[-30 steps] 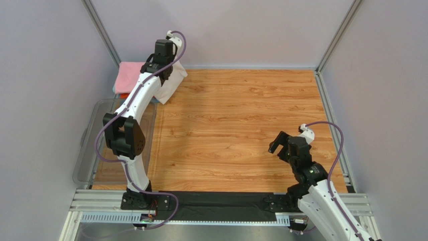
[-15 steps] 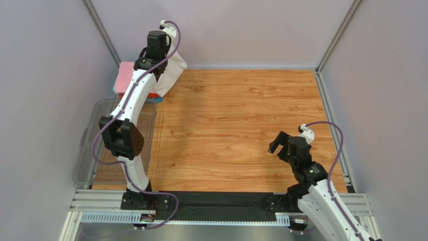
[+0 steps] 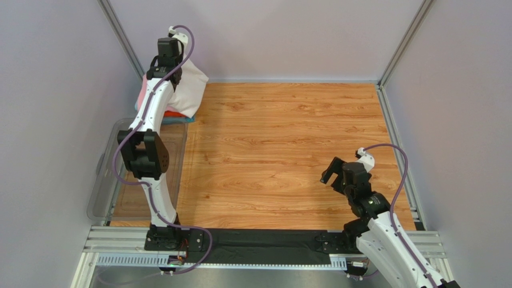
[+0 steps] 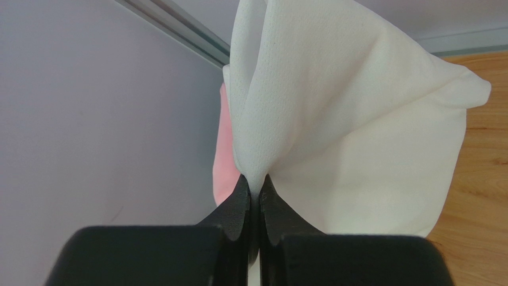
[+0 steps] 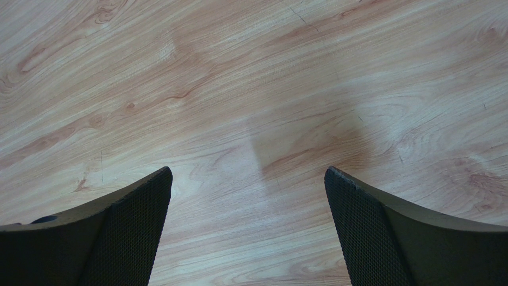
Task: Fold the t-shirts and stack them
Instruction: Neatly place the folded tshirt to the corner
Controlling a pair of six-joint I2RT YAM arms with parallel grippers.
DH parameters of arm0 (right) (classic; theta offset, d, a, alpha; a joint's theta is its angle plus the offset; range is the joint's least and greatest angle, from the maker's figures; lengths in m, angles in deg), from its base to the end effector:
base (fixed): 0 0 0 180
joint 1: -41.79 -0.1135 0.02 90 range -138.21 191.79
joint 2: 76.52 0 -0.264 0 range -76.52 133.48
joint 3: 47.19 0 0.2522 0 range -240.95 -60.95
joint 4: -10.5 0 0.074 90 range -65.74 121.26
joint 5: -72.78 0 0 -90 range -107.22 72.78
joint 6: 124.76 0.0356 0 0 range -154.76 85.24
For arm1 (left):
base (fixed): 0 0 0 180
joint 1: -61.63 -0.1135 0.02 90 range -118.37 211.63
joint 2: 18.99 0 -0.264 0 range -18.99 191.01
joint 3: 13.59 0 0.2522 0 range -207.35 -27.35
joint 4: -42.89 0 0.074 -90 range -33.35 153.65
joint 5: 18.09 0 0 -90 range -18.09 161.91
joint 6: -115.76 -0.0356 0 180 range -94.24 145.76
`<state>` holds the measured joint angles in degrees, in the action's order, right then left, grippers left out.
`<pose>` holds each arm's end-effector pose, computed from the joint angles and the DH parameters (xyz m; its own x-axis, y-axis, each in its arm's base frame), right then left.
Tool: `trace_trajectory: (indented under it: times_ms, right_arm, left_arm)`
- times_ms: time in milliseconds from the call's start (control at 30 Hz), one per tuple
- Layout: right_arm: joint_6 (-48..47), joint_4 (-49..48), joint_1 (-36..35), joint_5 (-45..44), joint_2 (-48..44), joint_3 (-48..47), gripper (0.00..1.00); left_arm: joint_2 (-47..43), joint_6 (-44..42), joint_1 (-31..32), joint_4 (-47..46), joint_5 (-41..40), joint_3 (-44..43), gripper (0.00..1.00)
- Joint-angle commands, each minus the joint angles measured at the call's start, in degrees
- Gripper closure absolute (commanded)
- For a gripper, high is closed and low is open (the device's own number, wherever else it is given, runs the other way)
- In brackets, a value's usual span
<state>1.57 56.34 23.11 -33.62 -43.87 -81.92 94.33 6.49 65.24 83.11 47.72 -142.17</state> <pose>0.1243 0.0314 0.1903 -0.5954 0.3986 -0.6975 0.2963 0.9160 0.2706 0.4643 -0.0147 0.3774 -0.5010 0.3332 -0.7987 -0.1568 0.8727 0.4624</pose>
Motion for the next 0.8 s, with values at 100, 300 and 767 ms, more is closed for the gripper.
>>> trace_trajectory:
  times_ms: [100,300,767]
  right_arm:
    - [-0.39,-2.11,0.04,-1.17,1.37,-1.0,0.0]
    - [-0.65,-1.66,0.04,-1.44,2.07,-2.14,0.0]
    - [-0.57,-2.9,0.04,-2.49,5.06,-2.93,0.0]
  left_arm:
    - [3.22,6.78,-5.72,0.44,5.72,-4.09,1.0]
    - [6.91,9.33,-10.38,0.79,7.57,-6.2,1.0]
    - [12.89,9.16,-14.33,-3.34,2.92,-6.55,1.0]
